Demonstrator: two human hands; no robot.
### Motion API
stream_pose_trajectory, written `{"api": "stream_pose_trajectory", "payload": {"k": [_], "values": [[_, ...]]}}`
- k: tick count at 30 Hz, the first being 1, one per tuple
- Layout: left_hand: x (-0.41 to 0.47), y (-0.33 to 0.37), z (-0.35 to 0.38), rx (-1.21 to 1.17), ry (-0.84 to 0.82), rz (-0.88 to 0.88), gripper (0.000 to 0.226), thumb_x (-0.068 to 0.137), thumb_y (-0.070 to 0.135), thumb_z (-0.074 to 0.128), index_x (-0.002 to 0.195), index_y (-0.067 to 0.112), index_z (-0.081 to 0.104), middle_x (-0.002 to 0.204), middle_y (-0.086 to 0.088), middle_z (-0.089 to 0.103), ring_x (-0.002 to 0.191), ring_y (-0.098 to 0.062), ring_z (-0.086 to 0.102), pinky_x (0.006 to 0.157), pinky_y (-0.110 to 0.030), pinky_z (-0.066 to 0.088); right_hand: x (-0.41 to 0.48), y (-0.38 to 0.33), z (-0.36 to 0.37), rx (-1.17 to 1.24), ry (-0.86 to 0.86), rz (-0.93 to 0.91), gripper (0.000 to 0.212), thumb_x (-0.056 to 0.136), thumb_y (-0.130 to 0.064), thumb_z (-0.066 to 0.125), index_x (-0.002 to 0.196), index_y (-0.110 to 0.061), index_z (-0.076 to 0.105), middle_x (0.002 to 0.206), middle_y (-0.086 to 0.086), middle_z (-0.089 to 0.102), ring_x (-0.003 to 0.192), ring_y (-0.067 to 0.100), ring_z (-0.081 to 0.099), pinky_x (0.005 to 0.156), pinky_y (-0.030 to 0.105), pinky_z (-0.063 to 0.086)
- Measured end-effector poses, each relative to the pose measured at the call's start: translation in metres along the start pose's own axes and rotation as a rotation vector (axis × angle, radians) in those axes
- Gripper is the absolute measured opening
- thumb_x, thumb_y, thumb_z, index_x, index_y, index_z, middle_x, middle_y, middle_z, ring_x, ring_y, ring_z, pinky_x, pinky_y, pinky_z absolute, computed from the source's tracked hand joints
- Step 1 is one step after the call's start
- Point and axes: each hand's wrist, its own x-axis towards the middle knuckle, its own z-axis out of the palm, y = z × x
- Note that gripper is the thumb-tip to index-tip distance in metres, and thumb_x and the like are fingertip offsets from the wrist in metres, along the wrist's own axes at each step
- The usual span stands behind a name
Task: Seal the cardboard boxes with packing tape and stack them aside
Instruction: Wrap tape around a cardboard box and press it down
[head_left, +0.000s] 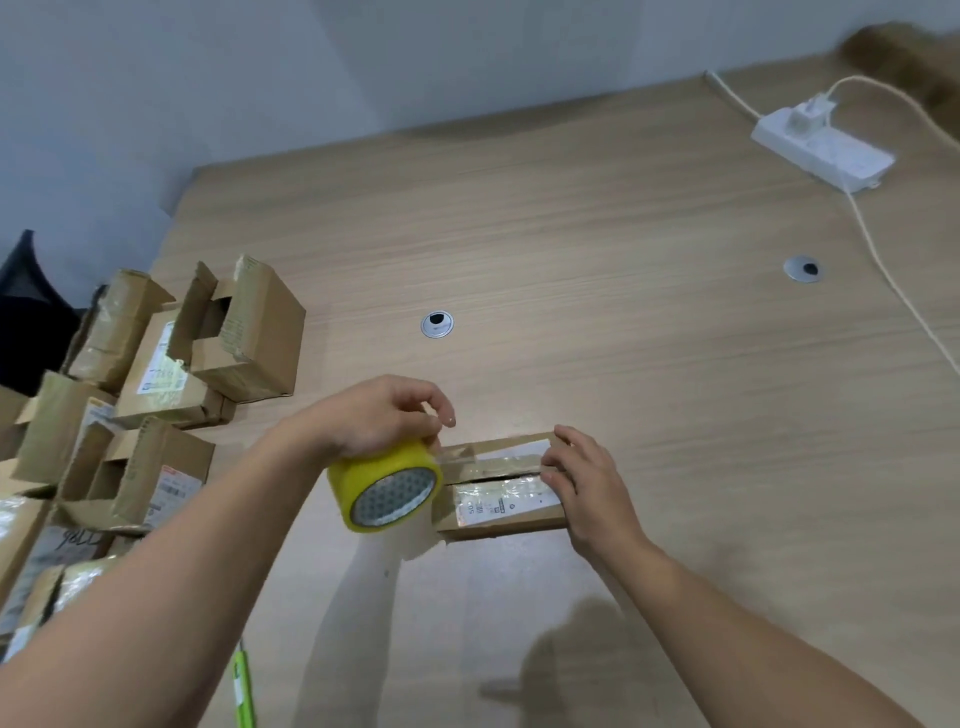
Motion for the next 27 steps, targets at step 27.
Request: {"api": "stream_pose_trajectory", "payload": {"k": [27], "values": [[0.118,0.058,0.097,0.756,-0.391,-0.216,0.027,0.098,0.029,0.056,0.116,0.014,0.070,0.118,-0.007,0.064,0.110,-0.027,0.058,0.092,-0.037,0.046,0.007,0.021,-0.032,0.433,-0.127,0.270,0.035,0.078,-0.066,0.053,0.088,-0.039,0.073,0.111,-0.028,0.062,0.109,0.001,0.060,0.104,0.044,0.047]]}}
